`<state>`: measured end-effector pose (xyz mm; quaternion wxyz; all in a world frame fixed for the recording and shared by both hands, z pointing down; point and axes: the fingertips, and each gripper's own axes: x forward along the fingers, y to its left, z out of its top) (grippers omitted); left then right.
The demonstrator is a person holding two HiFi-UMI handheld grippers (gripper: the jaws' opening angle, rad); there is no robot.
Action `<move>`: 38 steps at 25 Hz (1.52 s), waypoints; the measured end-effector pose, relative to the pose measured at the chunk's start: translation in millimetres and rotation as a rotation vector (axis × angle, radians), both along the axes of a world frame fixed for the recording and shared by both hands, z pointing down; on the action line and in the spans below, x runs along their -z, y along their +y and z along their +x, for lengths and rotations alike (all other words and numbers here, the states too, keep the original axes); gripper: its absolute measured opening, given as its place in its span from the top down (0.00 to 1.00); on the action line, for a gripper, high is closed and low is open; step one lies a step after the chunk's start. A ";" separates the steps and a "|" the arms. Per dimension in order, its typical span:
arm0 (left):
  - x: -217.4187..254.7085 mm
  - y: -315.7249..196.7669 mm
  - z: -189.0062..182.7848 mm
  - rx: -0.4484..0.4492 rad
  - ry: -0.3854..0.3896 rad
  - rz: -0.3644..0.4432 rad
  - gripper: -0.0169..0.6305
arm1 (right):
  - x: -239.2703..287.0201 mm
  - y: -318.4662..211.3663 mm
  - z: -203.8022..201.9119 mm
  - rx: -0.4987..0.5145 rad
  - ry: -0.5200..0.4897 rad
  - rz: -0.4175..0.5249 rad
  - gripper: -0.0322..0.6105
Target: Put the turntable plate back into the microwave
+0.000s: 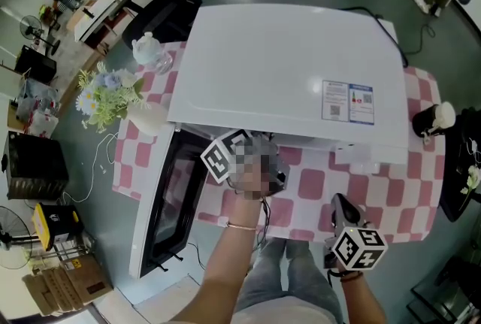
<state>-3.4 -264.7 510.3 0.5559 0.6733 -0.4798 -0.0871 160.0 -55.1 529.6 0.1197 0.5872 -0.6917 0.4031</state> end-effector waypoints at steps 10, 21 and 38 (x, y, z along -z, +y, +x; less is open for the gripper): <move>-2.7 9.5 6.4 -0.128 -0.130 -0.026 0.60 | 0.8 0.6 0.7 0.001 -0.004 0.001 0.94; -13.1 21.5 6.1 -0.219 -0.236 -0.080 0.56 | 1.1 5.1 1.5 0.001 0.000 0.005 0.94; -7.0 36.1 -9.5 -0.197 -0.337 -0.085 0.52 | 5.2 15.6 -8.9 0.025 0.002 0.014 0.93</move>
